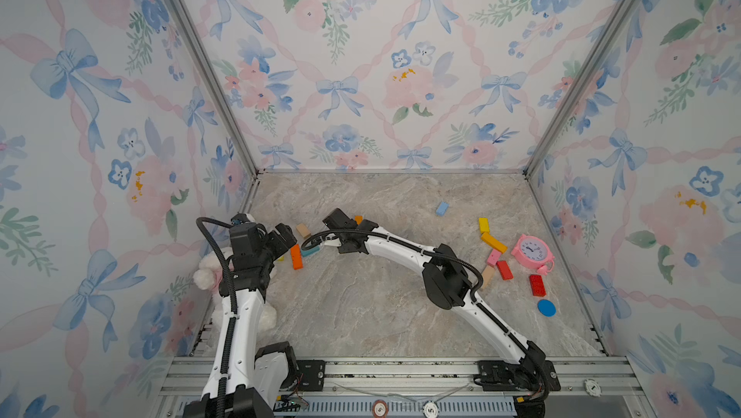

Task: Assemble the letter t with building blocks
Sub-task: Assemble the building block at the center of the board, then pick up the building block from the center of the board.

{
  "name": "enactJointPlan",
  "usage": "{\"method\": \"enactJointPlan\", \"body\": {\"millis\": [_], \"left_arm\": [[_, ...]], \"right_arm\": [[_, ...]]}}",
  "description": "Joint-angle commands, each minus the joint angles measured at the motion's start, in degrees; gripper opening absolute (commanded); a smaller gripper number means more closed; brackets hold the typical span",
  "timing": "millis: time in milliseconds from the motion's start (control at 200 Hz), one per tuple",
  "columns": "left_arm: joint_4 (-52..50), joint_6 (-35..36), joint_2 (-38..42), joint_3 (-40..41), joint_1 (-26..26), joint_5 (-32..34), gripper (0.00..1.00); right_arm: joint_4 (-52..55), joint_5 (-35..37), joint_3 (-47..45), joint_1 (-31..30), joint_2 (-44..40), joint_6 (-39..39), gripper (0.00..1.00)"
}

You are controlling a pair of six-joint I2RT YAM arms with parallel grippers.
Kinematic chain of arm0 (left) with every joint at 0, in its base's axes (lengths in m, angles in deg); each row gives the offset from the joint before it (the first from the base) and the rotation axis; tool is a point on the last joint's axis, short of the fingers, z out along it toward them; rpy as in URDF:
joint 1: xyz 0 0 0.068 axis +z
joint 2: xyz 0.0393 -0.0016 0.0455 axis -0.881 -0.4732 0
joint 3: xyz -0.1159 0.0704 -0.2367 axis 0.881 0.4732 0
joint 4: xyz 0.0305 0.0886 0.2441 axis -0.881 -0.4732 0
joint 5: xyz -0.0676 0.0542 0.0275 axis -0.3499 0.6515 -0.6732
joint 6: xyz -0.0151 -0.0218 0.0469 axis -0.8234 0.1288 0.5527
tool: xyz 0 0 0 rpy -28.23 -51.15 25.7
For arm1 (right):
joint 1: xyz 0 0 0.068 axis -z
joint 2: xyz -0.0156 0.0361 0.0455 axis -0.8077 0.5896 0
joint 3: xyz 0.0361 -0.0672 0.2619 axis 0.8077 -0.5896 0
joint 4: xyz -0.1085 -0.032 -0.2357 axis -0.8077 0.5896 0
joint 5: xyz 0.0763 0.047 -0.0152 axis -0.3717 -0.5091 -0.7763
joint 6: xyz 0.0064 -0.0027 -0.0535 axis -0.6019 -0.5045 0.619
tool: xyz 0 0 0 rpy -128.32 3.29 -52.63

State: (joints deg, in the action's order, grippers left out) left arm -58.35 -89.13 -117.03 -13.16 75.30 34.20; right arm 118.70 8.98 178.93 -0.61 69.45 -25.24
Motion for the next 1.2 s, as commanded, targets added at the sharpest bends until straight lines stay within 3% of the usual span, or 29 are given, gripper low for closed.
{"method": "enactJointPlan", "body": {"millis": [0,350,545,685,815,1030,1110,1195], "left_arm": [[-0.19,0.76,0.74,0.89,0.32,-1.19,0.98],[-0.19,0.65,0.92,0.94,0.27,-1.17,0.98],[-0.18,0.08,1.01,1.23,0.27,-1.98,0.98],[-0.17,-1.01,1.44,0.77,0.24,-2.21,0.98],[-0.17,-2.11,1.19,-0.16,0.34,-3.33,0.98],[-0.18,-2.05,-4.3,-0.61,-0.14,-7.31,0.98],[-0.25,-1.95,-7.55,-1.24,-1.94,-7.29,0.98],[-0.18,-1.02,-10.45,-3.16,-6.27,-2.33,0.98]], "right_arm": [[0.56,0.8,-0.19,0.69,1.82,-0.21,0.4],[0.01,1.8,0.19,0.47,1.26,-1.65,0.46],[1.52,1.19,0.92,0.18,-2.73,-9.51,0.51],[-2.3,-2.33,-9.38,-0.37,-13.5,-15.91,0.63],[-10.07,-4.01,-23.89,-1.24,-25.77,-19.52,0.66],[-11.52,-1.29,-39.06,1.41,-44.3,-32.43,0.71],[-9.55,-2.45,-43.0,3.5,-50.71,-38.7,0.72],[-7.5,-2.95,-46.79,5.97,-57.06,-46.41,0.79]]}}
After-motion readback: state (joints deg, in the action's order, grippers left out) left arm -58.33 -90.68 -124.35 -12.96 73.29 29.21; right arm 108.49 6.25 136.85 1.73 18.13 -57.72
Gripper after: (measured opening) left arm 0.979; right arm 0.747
